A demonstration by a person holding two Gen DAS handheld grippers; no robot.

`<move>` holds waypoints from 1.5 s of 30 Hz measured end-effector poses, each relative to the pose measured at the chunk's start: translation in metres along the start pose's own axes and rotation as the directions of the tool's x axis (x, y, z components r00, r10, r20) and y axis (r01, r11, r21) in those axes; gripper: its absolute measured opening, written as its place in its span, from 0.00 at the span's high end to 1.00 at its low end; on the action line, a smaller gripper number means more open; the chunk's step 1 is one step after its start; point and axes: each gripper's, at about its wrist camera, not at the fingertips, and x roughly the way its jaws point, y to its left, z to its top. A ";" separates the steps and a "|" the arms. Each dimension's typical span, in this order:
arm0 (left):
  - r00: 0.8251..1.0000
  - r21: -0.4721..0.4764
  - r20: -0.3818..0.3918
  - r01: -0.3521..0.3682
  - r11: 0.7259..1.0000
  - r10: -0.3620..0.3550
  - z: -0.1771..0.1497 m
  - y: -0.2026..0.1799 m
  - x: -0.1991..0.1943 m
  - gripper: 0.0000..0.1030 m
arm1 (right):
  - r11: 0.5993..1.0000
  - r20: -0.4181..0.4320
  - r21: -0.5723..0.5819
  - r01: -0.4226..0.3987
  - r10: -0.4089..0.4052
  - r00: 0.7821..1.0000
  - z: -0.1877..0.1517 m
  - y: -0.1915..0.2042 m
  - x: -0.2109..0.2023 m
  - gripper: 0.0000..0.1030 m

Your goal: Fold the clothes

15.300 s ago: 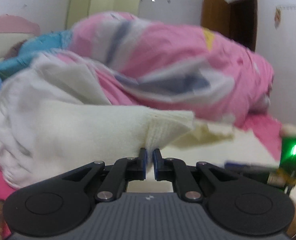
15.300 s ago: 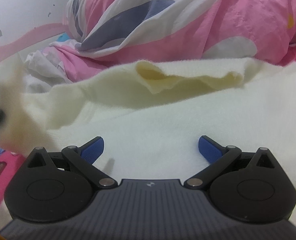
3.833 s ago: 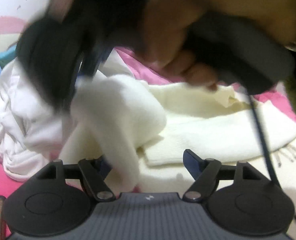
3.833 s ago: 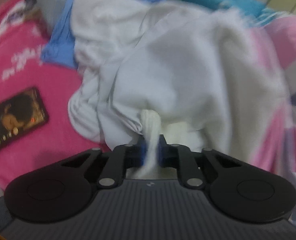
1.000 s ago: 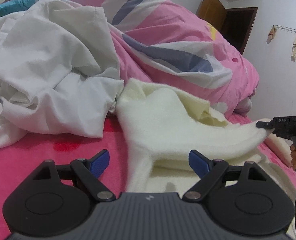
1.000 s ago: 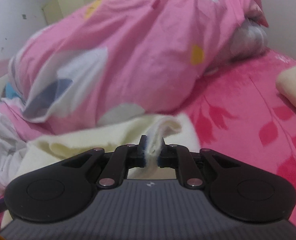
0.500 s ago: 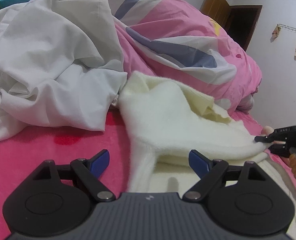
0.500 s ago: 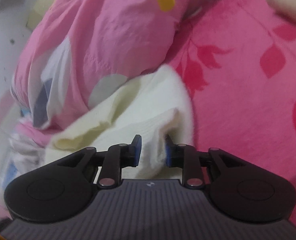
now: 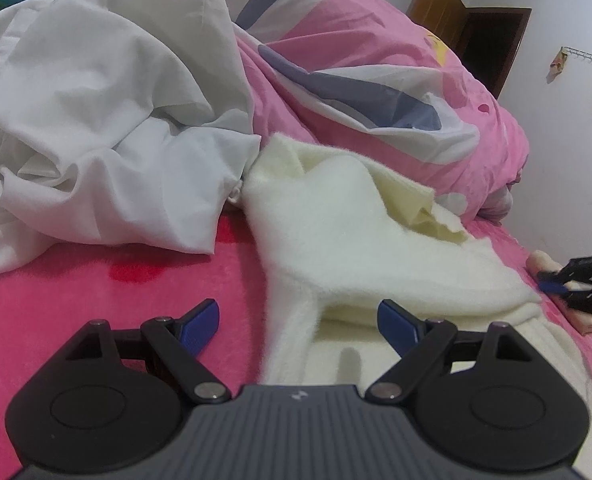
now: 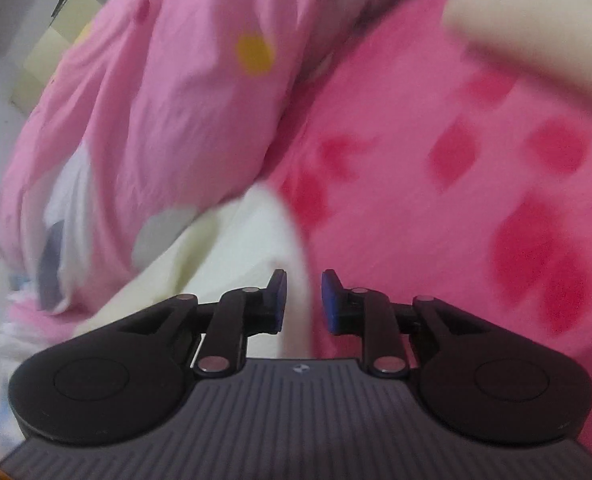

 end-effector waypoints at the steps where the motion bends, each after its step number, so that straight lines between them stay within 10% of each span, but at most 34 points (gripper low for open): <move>1: 1.000 0.000 0.000 0.000 1.000 0.000 0.000 0.000 0.000 0.15 | 0.998 0.005 -0.054 -0.013 0.013 1.000 -0.001 0.013 -0.005 0.81; 7: 1.000 -0.005 -0.002 -0.002 1.000 0.002 0.000 0.001 0.000 0.15 | 0.865 -0.051 -0.492 -0.101 0.088 0.995 -0.040 0.107 -0.008 0.83; 13: 1.000 -0.007 -0.009 -0.012 1.000 0.012 0.000 0.001 0.000 0.21 | 0.805 -0.186 -0.592 -0.035 -0.095 0.978 -0.066 0.117 0.028 0.81; 18: 1.000 -0.006 -0.022 -0.019 1.000 0.019 0.000 0.001 0.002 0.40 | 0.696 -0.172 -0.705 -0.136 0.018 0.985 -0.075 0.204 0.018 0.78; 26: 0.998 -0.002 -0.048 -0.027 1.000 0.027 -0.001 0.001 0.005 0.62 | 0.548 -0.466 -0.671 -0.499 0.212 0.859 -0.095 0.344 0.095 0.54; 36: 0.997 -0.001 -0.076 -0.027 1.000 0.027 -0.003 0.004 0.009 0.62 | 0.474 -0.685 -0.680 -0.559 -0.140 0.715 -0.111 0.396 0.199 0.51; 43: 0.997 -0.001 -0.076 -0.024 1.000 0.024 -0.004 0.005 0.007 0.62 | 0.435 -0.654 -0.704 -0.561 -0.090 0.751 -0.116 0.392 0.197 0.58; 45: 0.997 -0.003 -0.076 -0.023 1.000 0.022 -0.005 0.005 0.007 0.62 | 0.420 -0.637 -0.723 -0.549 -0.097 0.765 -0.122 0.387 0.197 0.85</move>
